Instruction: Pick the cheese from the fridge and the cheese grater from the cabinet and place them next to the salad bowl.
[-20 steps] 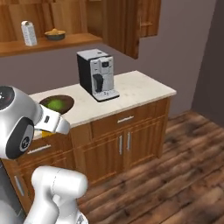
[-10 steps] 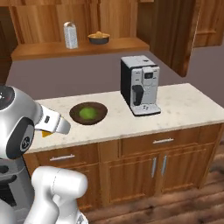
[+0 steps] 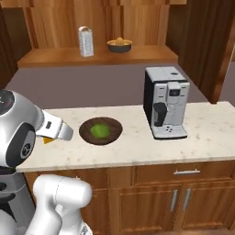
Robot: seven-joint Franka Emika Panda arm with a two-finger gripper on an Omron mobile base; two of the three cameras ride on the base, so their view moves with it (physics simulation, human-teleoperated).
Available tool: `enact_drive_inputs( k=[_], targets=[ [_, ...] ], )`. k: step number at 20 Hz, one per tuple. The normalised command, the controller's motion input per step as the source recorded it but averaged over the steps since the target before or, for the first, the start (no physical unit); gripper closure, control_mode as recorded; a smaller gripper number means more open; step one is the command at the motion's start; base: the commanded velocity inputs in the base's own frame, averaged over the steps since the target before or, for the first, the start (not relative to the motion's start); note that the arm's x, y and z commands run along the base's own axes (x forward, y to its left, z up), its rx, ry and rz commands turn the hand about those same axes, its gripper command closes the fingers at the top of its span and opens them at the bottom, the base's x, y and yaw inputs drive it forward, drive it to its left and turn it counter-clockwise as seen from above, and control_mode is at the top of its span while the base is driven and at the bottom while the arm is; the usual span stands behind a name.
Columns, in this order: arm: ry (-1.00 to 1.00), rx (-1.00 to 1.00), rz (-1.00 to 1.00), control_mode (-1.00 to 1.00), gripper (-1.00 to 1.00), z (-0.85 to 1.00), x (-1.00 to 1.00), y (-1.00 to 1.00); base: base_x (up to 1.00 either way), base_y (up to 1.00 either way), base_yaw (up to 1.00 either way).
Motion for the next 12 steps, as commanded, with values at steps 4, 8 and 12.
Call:
enact_drive_inputs(
  k=[4, 8, 12],
  targets=[
    [0.00, 0.00, 0.00, 1.00, 1.00, 0.00, 0.00, 0.00, 0.39, -0.33, 0.31],
    [0.00, 0.00, 0.00, 1.00, 1.00, 0.00, 0.00, 0.00, 0.28, -0.34, 0.37],
    [0.00, 0.00, 0.00, 1.00, 1.00, 0.00, 0.00, 0.00, 0.22, -0.45, 0.27]
  ],
)
